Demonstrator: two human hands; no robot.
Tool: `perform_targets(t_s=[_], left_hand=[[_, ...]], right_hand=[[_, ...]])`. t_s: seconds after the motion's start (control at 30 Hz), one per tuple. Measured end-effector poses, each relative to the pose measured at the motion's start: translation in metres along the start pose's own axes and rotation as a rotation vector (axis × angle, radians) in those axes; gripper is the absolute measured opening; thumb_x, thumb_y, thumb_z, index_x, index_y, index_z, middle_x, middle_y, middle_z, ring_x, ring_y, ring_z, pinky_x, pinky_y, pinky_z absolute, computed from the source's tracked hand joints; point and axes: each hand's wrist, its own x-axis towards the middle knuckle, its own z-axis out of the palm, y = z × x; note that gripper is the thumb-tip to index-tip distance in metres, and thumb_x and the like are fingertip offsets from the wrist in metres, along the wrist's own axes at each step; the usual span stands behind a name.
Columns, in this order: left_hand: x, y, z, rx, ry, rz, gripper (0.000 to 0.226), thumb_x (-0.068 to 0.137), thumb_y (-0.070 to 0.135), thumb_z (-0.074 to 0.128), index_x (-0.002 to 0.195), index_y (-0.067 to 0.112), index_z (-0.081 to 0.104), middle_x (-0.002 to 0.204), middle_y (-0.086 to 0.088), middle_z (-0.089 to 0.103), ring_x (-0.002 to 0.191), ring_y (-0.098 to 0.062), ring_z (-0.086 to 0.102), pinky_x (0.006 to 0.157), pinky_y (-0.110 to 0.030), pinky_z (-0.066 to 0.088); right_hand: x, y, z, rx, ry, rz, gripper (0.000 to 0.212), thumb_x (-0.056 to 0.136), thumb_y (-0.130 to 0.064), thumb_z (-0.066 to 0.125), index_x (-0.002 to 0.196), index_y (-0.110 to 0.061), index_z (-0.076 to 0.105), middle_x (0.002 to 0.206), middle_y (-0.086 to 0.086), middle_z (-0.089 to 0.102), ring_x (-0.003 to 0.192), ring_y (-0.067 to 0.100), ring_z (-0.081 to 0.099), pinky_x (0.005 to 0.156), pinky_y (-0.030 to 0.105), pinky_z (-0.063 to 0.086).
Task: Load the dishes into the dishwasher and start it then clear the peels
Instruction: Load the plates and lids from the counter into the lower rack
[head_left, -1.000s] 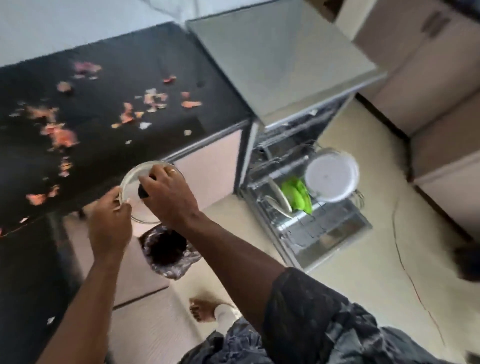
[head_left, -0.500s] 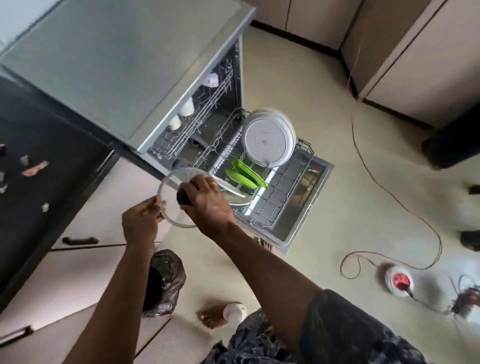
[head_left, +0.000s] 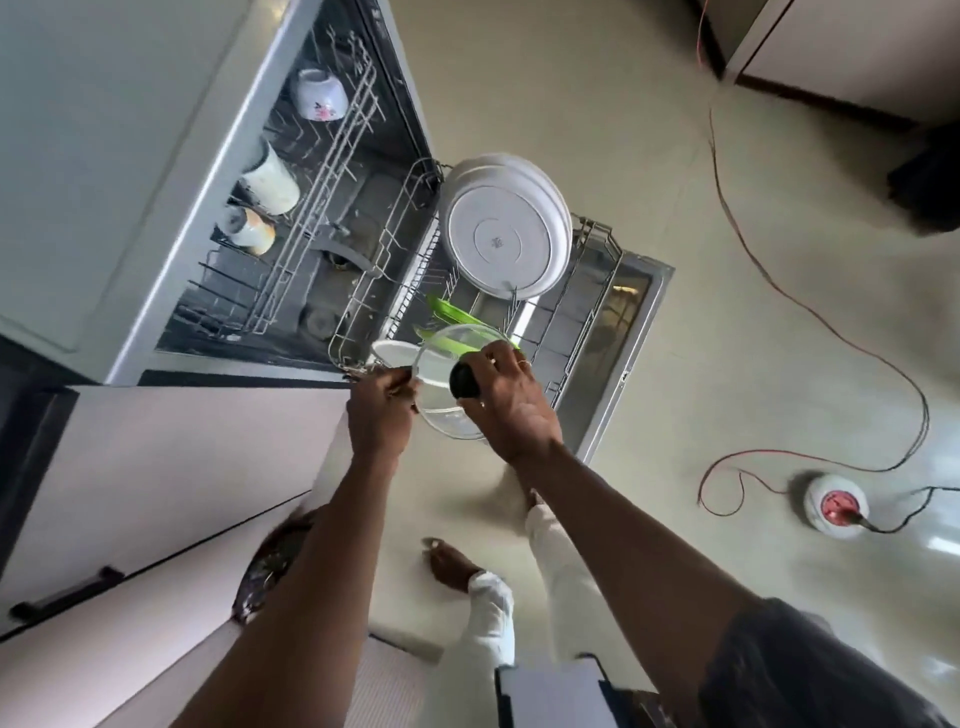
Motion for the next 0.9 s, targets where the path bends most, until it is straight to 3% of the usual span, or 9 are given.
perform_targets(t_s=[0.13, 0.2, 0.37, 0.47, 0.6, 0.67, 0.77, 0.83, 0.9], left_hand=[[0.029, -0.026, 0.039, 0.113, -0.079, -0.017, 0.022, 0.081, 0.030, 0.062, 0.098, 0.030, 0.075, 0.091, 0.000, 0.078, 0.086, -0.023, 0.073, 0.078, -0.048, 0.061], [0.039, -0.039, 0.056, 0.198, -0.090, -0.005, 0.021, 0.084, 0.029, 0.059, 0.098, 0.025, 0.074, 0.093, -0.002, 0.078, 0.089, -0.025, 0.073, 0.077, -0.046, 0.061], [0.056, -0.050, 0.092, 0.360, -0.143, 0.076, 0.024, 0.093, 0.017, 0.063, 0.115, 0.010, 0.069, 0.110, -0.009, 0.074, 0.104, -0.025, 0.068, 0.085, -0.034, 0.053], [0.078, -0.053, 0.106, 0.307, -0.211, 0.092, 0.034, 0.093, 0.021, 0.066, 0.125, 0.009, 0.065, 0.119, -0.010, 0.072, 0.110, -0.024, 0.067, 0.091, -0.033, 0.052], [0.121, -0.037, 0.112, 0.213, -0.222, 0.102, 0.040, 0.094, 0.027, 0.068, 0.131, 0.011, 0.062, 0.120, -0.010, 0.071, 0.104, -0.026, 0.069, 0.091, -0.040, 0.056], [0.145, -0.025, 0.111, 0.169, -0.254, 0.111, 0.038, 0.094, 0.028, 0.068, 0.129, 0.011, 0.064, 0.118, -0.008, 0.073, 0.099, -0.027, 0.072, 0.086, -0.048, 0.059], [0.180, -0.005, 0.110, 0.225, -0.304, 0.205, 0.026, 0.090, 0.029, 0.071, 0.114, 0.021, 0.073, 0.103, -0.004, 0.077, 0.089, -0.024, 0.074, 0.074, -0.048, 0.062], [0.199, 0.011, 0.109, 0.241, -0.311, 0.257, 0.021, 0.086, 0.028, 0.071, 0.107, 0.028, 0.075, 0.094, 0.003, 0.077, 0.082, -0.019, 0.073, 0.070, -0.041, 0.063], [0.221, 0.026, 0.110, 0.289, -0.342, 0.297, 0.020, 0.089, 0.024, 0.072, 0.108, 0.031, 0.077, 0.093, 0.008, 0.076, 0.081, -0.016, 0.072, 0.071, -0.033, 0.061]], right_hand=[[0.020, 0.033, 0.020, -0.081, -0.025, 0.021, 0.035, 0.085, -0.016, 0.072, 0.120, -0.013, 0.063, 0.122, 0.014, 0.053, 0.116, 0.037, 0.050, 0.082, 0.048, 0.056], [0.029, 0.047, 0.031, -0.116, -0.035, 0.026, 0.031, 0.086, -0.016, 0.070, 0.116, -0.014, 0.065, 0.118, 0.014, 0.055, 0.110, 0.036, 0.052, 0.078, 0.048, 0.056], [0.058, 0.089, 0.060, -0.128, -0.015, 0.045, 0.015, 0.095, -0.019, 0.061, 0.107, -0.013, 0.067, 0.109, 0.014, 0.056, 0.101, 0.035, 0.054, 0.080, 0.048, 0.054], [0.080, 0.112, 0.073, -0.107, -0.003, 0.118, 0.018, 0.093, -0.021, 0.065, 0.108, -0.011, 0.066, 0.109, 0.013, 0.056, 0.102, 0.032, 0.054, 0.080, 0.044, 0.054], [0.099, 0.126, 0.072, -0.072, 0.010, 0.152, 0.037, 0.080, -0.021, 0.079, 0.113, -0.014, 0.063, 0.117, 0.012, 0.051, 0.106, 0.035, 0.056, 0.076, 0.046, 0.056], [0.108, 0.126, 0.068, -0.038, 0.038, 0.150, 0.036, 0.078, -0.019, 0.079, 0.110, -0.015, 0.062, 0.122, 0.012, 0.044, 0.100, 0.038, 0.059, 0.073, 0.047, 0.057], [0.124, 0.123, 0.061, -0.010, 0.110, 0.139, 0.032, 0.079, -0.017, 0.080, 0.104, -0.016, 0.060, 0.141, 0.014, 0.033, 0.094, 0.040, 0.063, 0.066, 0.037, 0.053], [0.137, 0.122, 0.059, 0.043, 0.137, 0.189, 0.040, 0.074, -0.016, 0.085, 0.104, -0.014, 0.059, 0.154, 0.020, 0.022, 0.103, 0.043, 0.063, 0.073, 0.039, 0.055], [0.153, 0.126, 0.058, 0.106, 0.145, 0.239, 0.051, 0.070, -0.018, 0.089, 0.109, -0.012, 0.057, 0.159, 0.021, 0.019, 0.123, 0.044, 0.055, 0.090, 0.043, 0.055]])
